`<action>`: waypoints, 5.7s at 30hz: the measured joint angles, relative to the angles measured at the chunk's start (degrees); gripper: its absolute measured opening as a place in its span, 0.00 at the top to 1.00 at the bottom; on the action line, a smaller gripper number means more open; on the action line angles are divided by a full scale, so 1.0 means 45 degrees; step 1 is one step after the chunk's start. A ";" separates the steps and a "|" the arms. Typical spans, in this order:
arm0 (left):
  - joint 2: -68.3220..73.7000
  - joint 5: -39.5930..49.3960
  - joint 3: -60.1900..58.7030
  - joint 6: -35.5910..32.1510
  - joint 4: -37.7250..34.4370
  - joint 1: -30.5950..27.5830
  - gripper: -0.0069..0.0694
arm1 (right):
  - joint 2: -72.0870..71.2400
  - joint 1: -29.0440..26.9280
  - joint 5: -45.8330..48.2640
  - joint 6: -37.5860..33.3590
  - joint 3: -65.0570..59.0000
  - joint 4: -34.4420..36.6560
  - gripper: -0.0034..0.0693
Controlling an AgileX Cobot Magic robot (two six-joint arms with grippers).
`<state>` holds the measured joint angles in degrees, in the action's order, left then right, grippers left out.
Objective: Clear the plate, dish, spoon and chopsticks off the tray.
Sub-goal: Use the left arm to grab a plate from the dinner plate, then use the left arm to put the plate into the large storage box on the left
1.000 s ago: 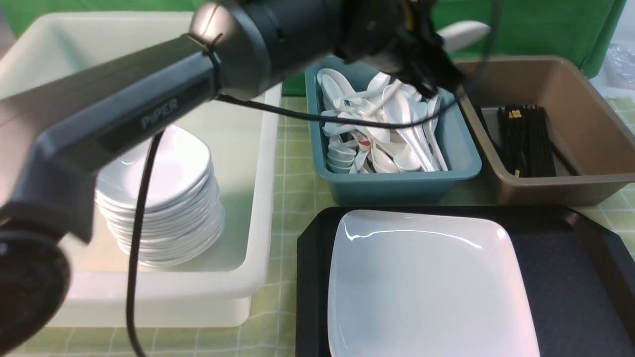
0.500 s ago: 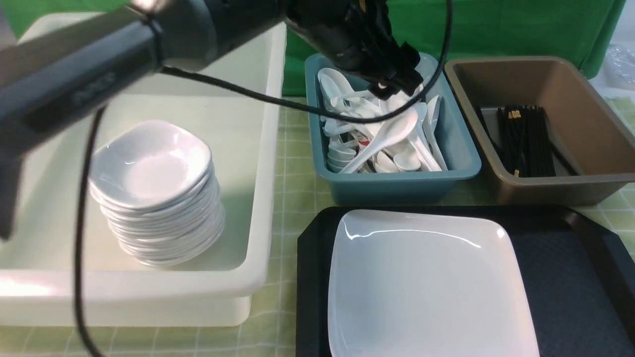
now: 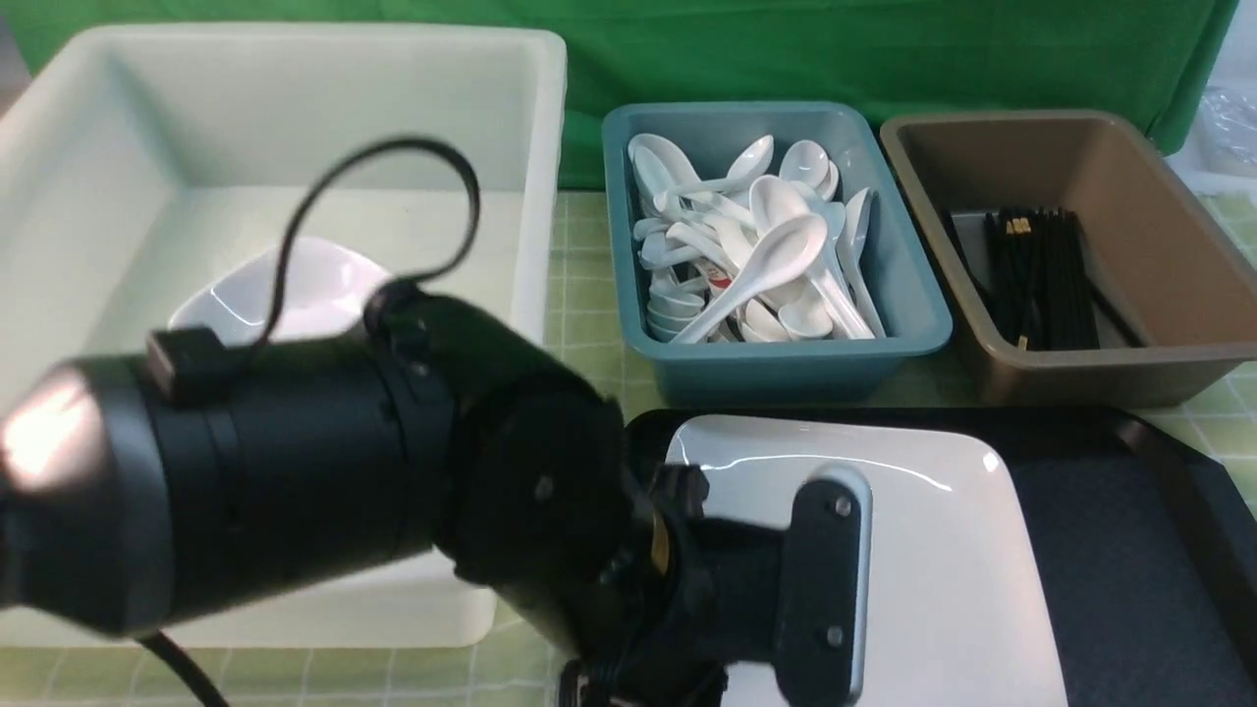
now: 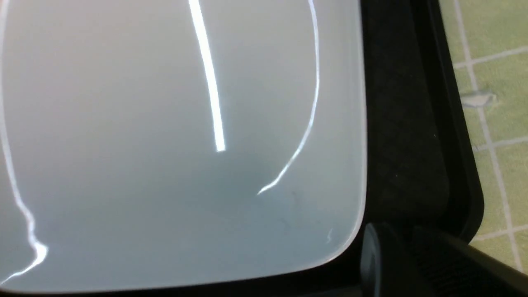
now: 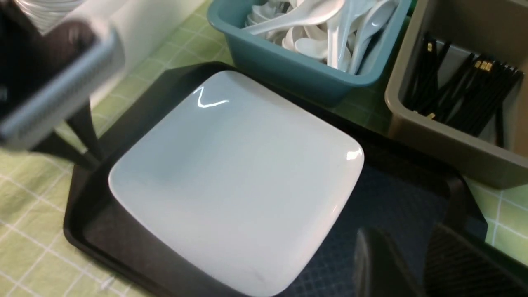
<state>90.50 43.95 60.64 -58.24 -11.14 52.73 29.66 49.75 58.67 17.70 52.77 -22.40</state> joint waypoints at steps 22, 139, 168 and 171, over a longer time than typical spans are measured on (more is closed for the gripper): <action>0.2641 -0.3854 -0.1062 -0.0643 0.2662 0.0209 0.33 | 0.0000 0.0000 0.0000 -0.0183 0.0000 0.0014 0.65; 0.4330 -0.1046 0.6407 0.5737 0.4418 -1.0306 0.45 | 0.0757 0.0000 -0.1228 -0.0508 0.0945 0.1723 0.90; 0.4231 -0.1176 0.6430 0.5471 0.2278 -1.0306 0.89 | 0.0757 0.0000 -0.1228 -0.0737 0.0945 0.2262 0.87; 0.3899 -0.1176 0.6430 0.5558 0.2278 -1.0306 0.89 | 0.0757 0.0000 -0.1228 -0.0807 0.0945 0.2295 0.87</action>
<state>108.05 38.66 89.58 -33.23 -0.88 6.36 33.07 49.75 53.14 14.07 57.02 -12.07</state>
